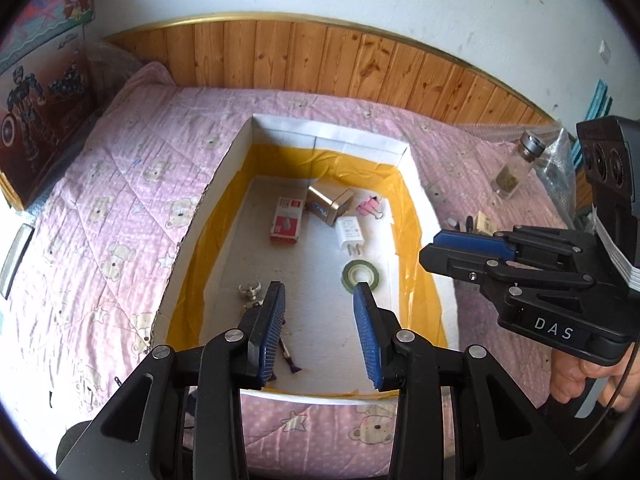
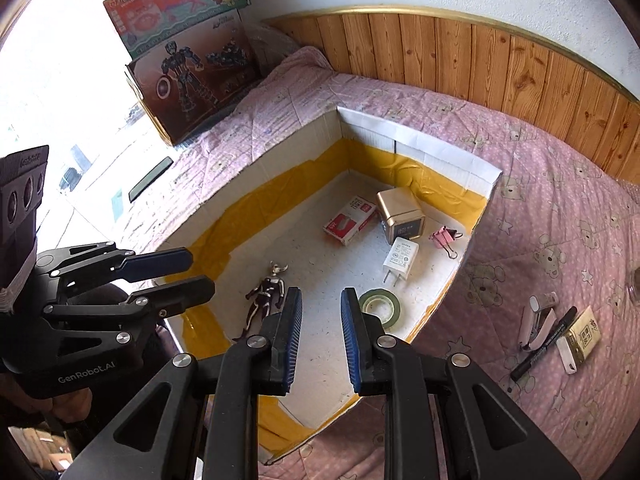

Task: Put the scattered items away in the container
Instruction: 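Open the left gripper to drop the figure while the right gripper drops the tape roll into the box, then move the left gripper to the white marker while the right gripper reaches the tissue pack, then close the left gripper on the white marker while the right grasps the tissue pack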

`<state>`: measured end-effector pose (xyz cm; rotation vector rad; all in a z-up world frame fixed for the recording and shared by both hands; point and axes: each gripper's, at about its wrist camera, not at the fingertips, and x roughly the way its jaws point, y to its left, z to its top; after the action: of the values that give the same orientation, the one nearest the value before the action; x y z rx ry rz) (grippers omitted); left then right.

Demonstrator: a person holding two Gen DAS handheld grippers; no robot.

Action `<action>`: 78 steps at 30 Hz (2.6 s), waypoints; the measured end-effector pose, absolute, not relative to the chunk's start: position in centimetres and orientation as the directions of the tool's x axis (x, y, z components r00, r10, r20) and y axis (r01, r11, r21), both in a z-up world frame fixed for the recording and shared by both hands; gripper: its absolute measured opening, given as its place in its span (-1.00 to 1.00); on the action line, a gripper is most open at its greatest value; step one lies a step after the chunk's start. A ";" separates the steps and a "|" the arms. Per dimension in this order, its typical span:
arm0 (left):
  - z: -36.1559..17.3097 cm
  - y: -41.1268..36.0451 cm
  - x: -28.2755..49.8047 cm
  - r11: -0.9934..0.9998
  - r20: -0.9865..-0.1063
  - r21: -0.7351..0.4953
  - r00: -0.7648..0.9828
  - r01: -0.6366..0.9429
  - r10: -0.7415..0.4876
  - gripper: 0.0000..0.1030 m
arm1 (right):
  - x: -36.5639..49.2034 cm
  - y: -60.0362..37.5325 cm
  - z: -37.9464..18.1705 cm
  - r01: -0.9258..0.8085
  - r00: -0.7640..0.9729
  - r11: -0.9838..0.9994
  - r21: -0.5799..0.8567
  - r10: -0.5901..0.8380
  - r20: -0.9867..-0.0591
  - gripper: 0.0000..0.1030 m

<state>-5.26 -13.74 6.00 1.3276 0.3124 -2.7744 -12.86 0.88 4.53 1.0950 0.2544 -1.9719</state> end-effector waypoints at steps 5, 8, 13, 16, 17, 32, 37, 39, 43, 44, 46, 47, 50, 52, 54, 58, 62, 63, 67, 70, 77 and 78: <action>7.7 -12.3 -3.7 -0.980 -0.730 -0.172 -0.681 0.102 0.058 -0.24 | -11.4 3.3 5.9 0.752 -0.290 -0.605 0.262 -0.660 -0.693 -0.58; 8.1 -11.1 -3.0 -0.983 -0.722 -0.168 -0.688 0.077 0.070 -0.24 | -10.7 4.8 6.3 0.746 -0.300 -0.599 0.292 -0.693 -0.655 -0.58; 8.9 -8.3 -1.8 -0.986 -0.702 -0.164 -0.704 0.006 0.112 -0.24 | -9.9 8.1 6.5 0.718 -0.322 -0.597 0.357 -0.740 -0.591 -0.58; 9.1 -6.4 -1.7 -0.985 -0.699 -0.169 -0.700 -0.036 0.146 -0.24 | -9.9 10.4 6.1 0.685 -0.343 -0.616 0.389 -0.744 -0.574 -0.58; 9.1 -5.7 -1.8 -0.984 -0.701 -0.169 -0.696 -0.050 0.155 -0.24 | -9.9 11.2 5.8 0.672 -0.349 -0.623 0.400 -0.743 -0.571 -0.58; 6.8 3.2 -6.8 -0.960 -0.748 -0.228 -0.602 -0.163 0.280 -0.18 | -14.1 21.8 -0.7 0.406 -0.415 -0.765 0.500 -0.642 -0.645 -0.57; 5.1 5.0 -9.9 -0.954 -0.770 -0.254 -0.564 -0.159 0.299 -0.17 | -16.7 24.1 -2.8 0.306 -0.417 -0.809 0.502 -0.588 -0.693 -0.51; 4.7 5.6 -11.4 -0.953 -0.775 -0.259 -0.554 -0.160 0.304 -0.16 | -17.9 24.9 -3.4 0.268 -0.417 -0.821 0.504 -0.570 -0.707 -0.37; 3.8 6.6 -15.2 -0.953 -0.787 -0.262 -0.538 -0.154 0.303 -0.14 | -20.6 26.6 -4.2 0.181 -0.432 -0.835 0.519 -0.542 -0.721 -0.10; 3.5 6.9 -16.2 -0.954 -0.790 -0.255 -0.534 -0.159 0.300 -0.14 | -21.3 27.0 -4.4 0.160 -0.432 -0.836 0.526 -0.538 -0.724 -0.02; 3.0 7.3 -18.2 -0.962 -0.799 -0.227 -0.535 -0.155 0.274 -0.13 | -22.8 27.4 -4.9 0.117 -0.435 -0.837 0.535 -0.527 -0.730 0.06; 2.6 7.4 -19.2 -0.963 -0.801 -0.220 -0.534 -0.157 0.270 -0.13 | -23.5 27.4 -5.1 0.098 -0.434 -0.842 0.531 -0.516 -0.739 0.12; 1.4 8.0 -22.2 -0.971 -0.816 -0.188 -0.525 -0.150 0.240 -0.13 | -25.8 27.1 -5.8 0.060 -0.433 -0.857 0.512 -0.485 -0.760 0.18; 0.3 8.4 -24.0 -0.973 -0.828 -0.172 -0.512 -0.153 0.227 -0.13 | -27.3 26.5 -6.2 0.051 -0.429 -0.874 0.484 -0.456 -0.779 0.22; -0.8 8.6 -25.5 -0.977 -0.840 -0.155 -0.501 -0.149 0.210 -0.13 | -28.7 25.8 -6.7 0.050 -0.430 -0.889 0.456 -0.431 -0.793 0.28; -3.3 8.7 -28.2 -0.983 -0.865 -0.126 -0.472 -0.131 0.173 -0.13 | -30.9 24.1 -8.2 0.069 -0.424 -0.919 0.388 -0.379 -0.822 0.31; -5.3 8.5 -30.1 -0.983 -0.880 -0.146 -0.440 -0.112 0.181 -0.13 | -31.9 23.4 -10.3 0.097 -0.428 -0.946 0.310 -0.321 -0.845 0.32; -5.8 8.4 -30.5 -0.982 -0.883 -0.157 -0.431 -0.107 0.188 -0.13 | -31.9 23.4 -10.4 0.116 -0.439 -0.949 0.292 -0.312 -0.842 0.31; -7.6 8.2 -31.8 -0.977 -0.899 -0.193 -0.384 -0.089 0.212 -0.13 | -32.0 24.1 -10.3 0.127 -0.422 -0.949 0.288 -0.315 -0.850 0.09; -8.7 8.0 -32.3 -0.970 -0.900 -0.233 -0.362 -0.073 0.244 -0.09 | -31.4 26.1 -10.0 0.072 -0.417 -0.947 0.314 -0.315 -0.853 0.05; -10.0 9.5 -32.3 -0.979 -0.918 -0.170 -0.342 -0.113 0.199 -0.58 | -28.7 27.8 -10.3 0.020 -0.393 -0.932 0.363 -0.341 -0.854 0.05; -9.9 9.8 -32.1 -0.982 -0.921 -0.137 -0.350 -0.127 0.174 -0.64 | -28.7 27.7 -10.4 0.025 -0.393 -0.933 0.360 -0.340 -0.854 0.05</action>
<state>-32.13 9.83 -9.93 1.8793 0.0684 -2.7423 -28.67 27.65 -10.42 1.5851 -0.4290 -2.4136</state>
